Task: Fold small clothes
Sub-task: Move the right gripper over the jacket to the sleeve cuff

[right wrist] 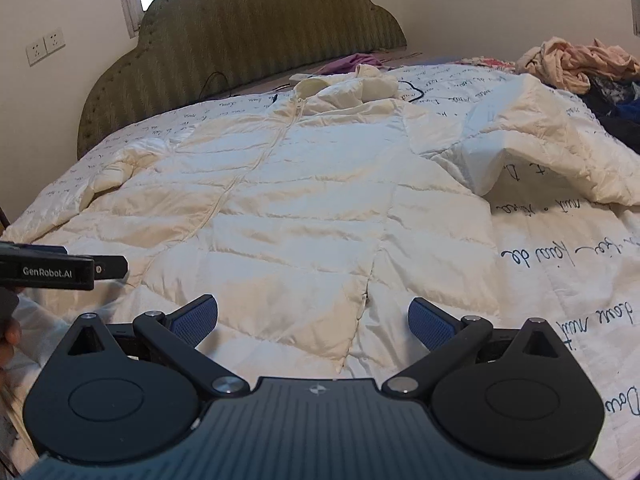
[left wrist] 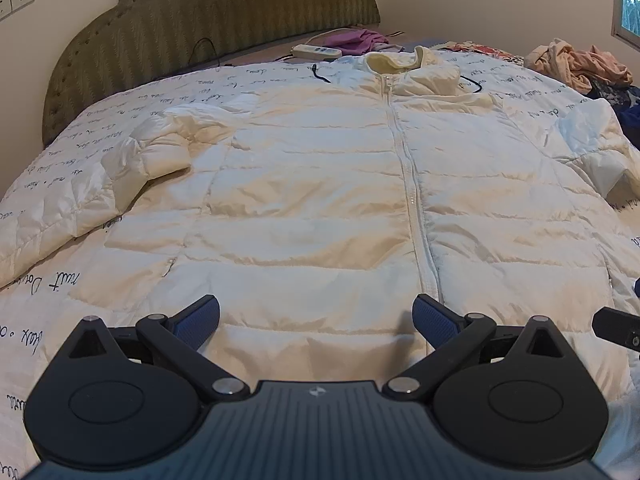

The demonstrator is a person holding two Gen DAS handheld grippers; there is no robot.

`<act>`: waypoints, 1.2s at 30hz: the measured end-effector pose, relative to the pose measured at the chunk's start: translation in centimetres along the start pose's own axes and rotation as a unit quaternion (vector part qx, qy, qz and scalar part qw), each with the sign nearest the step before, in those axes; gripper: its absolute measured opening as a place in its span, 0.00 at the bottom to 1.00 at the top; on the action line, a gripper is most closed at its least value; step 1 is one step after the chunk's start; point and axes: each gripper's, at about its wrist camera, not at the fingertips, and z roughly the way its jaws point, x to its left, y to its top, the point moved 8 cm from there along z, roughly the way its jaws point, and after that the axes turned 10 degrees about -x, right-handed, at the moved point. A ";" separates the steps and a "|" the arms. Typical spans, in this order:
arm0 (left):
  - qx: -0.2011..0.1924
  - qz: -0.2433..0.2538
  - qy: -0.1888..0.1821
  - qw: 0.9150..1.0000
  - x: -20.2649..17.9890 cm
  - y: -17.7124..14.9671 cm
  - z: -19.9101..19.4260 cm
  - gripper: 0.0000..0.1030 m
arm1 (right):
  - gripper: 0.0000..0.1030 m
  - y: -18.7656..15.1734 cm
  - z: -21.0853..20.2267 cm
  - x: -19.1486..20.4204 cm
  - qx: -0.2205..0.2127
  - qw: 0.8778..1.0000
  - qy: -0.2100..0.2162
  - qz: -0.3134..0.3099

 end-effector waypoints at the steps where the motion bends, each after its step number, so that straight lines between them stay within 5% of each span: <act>1: 0.000 -0.002 0.001 1.000 0.1 0.0 0.0 1.00 | 1.00 -0.1 -0.1 0.1 -0.001 1.000 -0.004 -0.014; 5: 0.000 -0.012 0.001 1.000 0.6 0.0 -0.2 1.00 | 1.00 -1.0 -0.4 -0.4 -0.003 0.998 -0.028 -0.047; 12: 0.005 -0.014 -0.005 1.000 0.4 0.0 -0.3 1.00 | 1.00 0.1 -1.0 -0.8 -0.023 0.995 0.045 0.080; 17: 0.001 -0.005 -0.016 1.000 -0.4 0.3 -0.6 1.00 | 1.00 1.3 -1.8 -2.1 -0.015 0.996 -0.056 -0.067; 24: 0.008 -0.003 -0.022 1.000 -0.7 0.3 -0.1 1.00 | 1.00 1.1 -2.2 -4.5 0.018 0.980 -0.136 -0.141; 30: 0.009 -0.006 -0.023 1.000 -0.7 0.3 0.3 1.00 | 1.00 6.2 -4.1 -0.4 -0.073 0.994 -0.075 0.000; 33: 0.006 -0.009 -0.020 1.000 -0.5 0.4 0.3 1.00 | 1.00 7.1 -3.0 1.6 -0.070 0.995 -0.045 0.057; 36: 0.002 -0.008 -0.022 1.000 -0.4 0.5 0.3 1.00 | 1.00 6.6 -1.0 2.8 -0.022 0.994 -0.014 0.111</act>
